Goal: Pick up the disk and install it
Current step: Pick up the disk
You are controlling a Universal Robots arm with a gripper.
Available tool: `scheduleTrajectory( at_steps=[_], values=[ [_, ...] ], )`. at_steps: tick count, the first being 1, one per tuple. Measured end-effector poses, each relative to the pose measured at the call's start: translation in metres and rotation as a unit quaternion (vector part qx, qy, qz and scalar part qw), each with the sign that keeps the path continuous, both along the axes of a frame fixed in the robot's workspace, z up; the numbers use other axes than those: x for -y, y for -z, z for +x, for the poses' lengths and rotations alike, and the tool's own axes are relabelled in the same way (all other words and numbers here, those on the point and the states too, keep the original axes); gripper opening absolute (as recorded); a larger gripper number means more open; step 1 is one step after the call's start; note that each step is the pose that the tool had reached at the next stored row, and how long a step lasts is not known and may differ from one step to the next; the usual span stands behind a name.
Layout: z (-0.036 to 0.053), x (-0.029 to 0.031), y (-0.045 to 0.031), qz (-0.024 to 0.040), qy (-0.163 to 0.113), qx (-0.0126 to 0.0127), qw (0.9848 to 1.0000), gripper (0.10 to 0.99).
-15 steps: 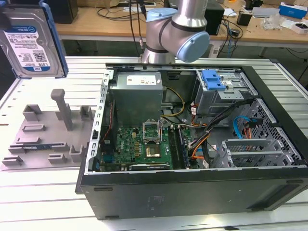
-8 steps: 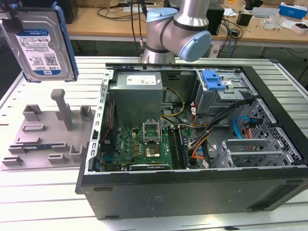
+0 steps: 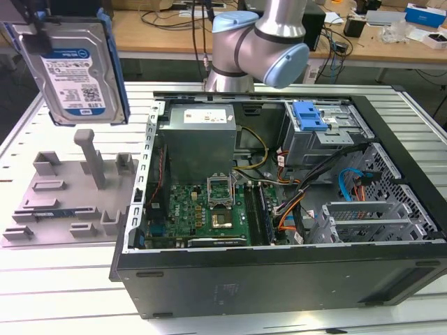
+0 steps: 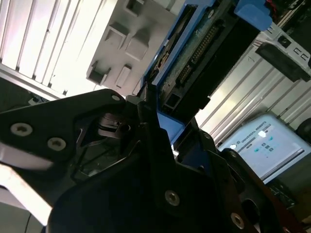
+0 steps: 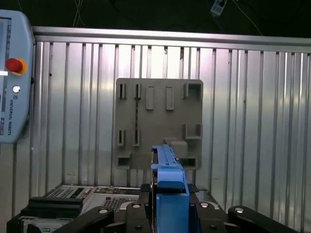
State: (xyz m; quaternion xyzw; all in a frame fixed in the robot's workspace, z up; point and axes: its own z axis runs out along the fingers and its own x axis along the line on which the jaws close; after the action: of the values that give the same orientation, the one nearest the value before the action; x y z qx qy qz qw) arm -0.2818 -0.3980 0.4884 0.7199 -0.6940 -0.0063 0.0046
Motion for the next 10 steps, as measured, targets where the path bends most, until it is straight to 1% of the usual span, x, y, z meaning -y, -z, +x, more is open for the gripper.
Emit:
scheduleTrajectory(
  at_steps=[4,6,8,10],
  values=[
    [0.0181,0.0107,0.0000,0.0000,0.000,0.0000,1.0000,0.369],
    [0.0328,0.0170,0.0000,0.0000,0.000,0.0000,1.0000,0.369],
    [0.0445,0.0215,0.0000,0.0000,0.000,0.0000,1.0000,0.369],
    [0.0528,0.0247,0.0000,0.0000,0.000,0.0000,1.0000,0.369]
  ],
)
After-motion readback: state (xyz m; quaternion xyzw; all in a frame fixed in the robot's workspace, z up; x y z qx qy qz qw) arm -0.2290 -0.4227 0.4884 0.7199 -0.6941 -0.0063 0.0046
